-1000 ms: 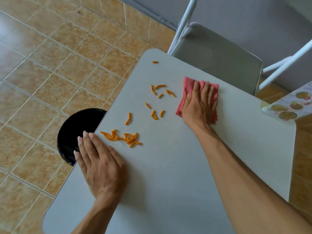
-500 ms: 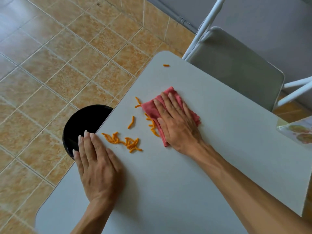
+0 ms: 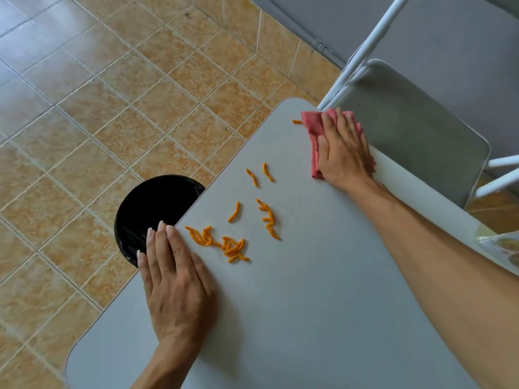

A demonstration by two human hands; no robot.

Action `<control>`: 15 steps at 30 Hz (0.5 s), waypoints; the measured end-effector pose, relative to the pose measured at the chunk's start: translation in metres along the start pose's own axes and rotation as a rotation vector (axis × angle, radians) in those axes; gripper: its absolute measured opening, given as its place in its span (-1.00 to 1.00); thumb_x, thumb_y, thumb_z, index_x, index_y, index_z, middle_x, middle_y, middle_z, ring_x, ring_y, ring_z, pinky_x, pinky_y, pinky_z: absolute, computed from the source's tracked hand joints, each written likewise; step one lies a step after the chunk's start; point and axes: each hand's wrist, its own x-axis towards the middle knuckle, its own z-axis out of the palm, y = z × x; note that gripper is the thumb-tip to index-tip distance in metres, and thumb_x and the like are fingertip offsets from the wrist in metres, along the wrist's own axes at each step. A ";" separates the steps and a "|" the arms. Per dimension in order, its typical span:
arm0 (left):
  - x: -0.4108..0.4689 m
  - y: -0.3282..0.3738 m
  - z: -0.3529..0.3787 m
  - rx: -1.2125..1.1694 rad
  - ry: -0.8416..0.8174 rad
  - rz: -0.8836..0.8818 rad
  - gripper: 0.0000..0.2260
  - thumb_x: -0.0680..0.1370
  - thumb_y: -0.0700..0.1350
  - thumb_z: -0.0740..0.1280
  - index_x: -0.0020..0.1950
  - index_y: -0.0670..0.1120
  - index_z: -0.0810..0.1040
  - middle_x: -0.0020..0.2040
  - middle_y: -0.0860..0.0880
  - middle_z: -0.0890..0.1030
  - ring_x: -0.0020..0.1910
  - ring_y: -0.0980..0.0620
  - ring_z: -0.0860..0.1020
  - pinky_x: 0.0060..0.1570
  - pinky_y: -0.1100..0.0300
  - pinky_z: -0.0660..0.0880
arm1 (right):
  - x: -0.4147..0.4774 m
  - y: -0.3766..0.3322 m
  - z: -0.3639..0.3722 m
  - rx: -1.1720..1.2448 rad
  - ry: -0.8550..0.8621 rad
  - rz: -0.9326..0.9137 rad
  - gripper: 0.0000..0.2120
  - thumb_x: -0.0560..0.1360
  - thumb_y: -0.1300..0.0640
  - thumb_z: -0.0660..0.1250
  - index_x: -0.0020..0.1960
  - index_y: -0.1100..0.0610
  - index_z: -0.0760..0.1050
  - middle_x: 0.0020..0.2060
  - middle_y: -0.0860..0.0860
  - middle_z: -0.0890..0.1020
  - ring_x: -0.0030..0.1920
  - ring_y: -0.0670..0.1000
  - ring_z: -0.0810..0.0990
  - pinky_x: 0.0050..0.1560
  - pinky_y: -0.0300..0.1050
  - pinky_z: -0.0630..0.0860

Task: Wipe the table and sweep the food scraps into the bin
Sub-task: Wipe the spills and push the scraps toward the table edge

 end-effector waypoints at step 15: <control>0.000 0.000 0.001 0.008 0.007 0.003 -0.46 0.65 -0.05 -0.02 0.59 -0.27 0.08 0.61 -0.21 0.13 0.62 -0.10 0.01 0.57 -0.13 0.01 | -0.089 -0.080 0.026 -0.032 -0.024 -0.565 -0.44 0.64 -0.03 0.00 0.60 0.10 0.25 0.59 0.10 0.26 0.61 0.13 0.18 0.60 0.16 0.12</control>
